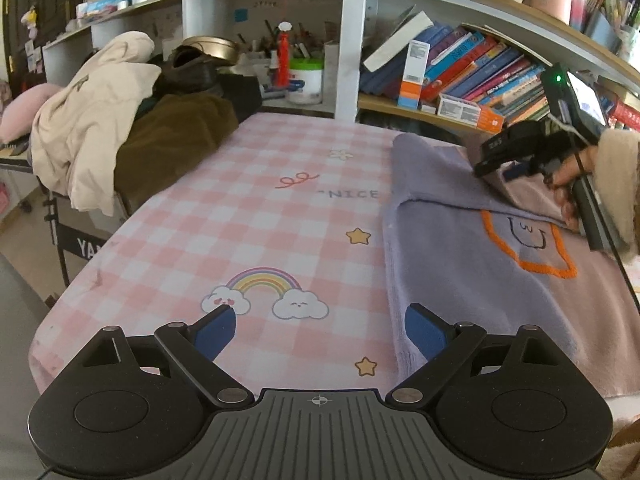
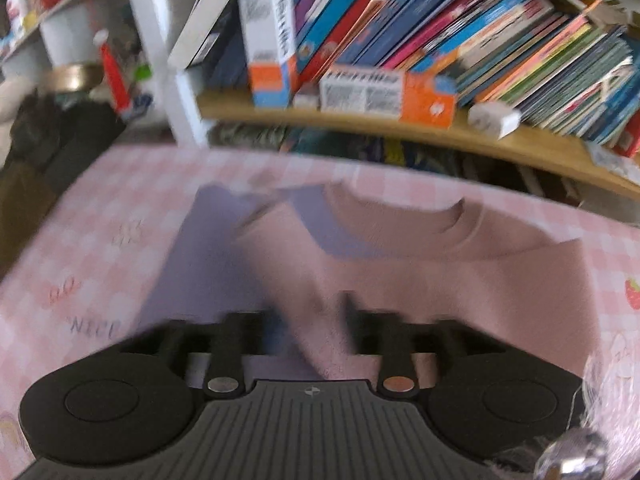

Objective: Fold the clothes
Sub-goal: 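Carry the pink sleeve across the sweater front with the right gripper, then open the right gripper to lay the pink sleeve down and withdraw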

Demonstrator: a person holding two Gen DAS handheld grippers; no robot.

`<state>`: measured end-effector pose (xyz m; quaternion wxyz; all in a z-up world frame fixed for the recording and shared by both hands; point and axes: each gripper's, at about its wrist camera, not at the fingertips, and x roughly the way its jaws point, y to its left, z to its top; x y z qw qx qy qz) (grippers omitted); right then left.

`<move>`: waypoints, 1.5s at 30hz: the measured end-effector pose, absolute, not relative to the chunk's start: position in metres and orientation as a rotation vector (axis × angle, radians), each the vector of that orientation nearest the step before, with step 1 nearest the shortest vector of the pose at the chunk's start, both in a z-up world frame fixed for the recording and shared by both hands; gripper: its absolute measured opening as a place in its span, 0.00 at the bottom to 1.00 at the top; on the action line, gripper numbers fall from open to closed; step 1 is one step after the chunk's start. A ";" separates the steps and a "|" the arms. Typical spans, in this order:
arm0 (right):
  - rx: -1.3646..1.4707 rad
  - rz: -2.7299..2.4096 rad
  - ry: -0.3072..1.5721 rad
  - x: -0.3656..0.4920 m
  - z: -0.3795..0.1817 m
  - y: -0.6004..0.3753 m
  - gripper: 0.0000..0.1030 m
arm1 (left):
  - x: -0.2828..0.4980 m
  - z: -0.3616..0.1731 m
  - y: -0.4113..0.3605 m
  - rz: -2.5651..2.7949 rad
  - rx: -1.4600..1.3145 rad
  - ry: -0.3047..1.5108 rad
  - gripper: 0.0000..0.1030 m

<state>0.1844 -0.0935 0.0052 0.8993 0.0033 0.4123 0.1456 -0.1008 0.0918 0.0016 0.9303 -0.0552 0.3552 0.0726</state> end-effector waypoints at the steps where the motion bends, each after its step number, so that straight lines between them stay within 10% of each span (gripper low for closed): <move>1: 0.012 0.324 0.855 0.182 0.004 -0.092 0.59 | -0.099 0.002 0.092 0.142 -0.112 0.724 0.91; 45: 0.174 0.075 0.840 -0.128 0.004 -0.296 0.77 | -0.109 -0.003 -0.015 -0.002 -0.078 0.808 0.91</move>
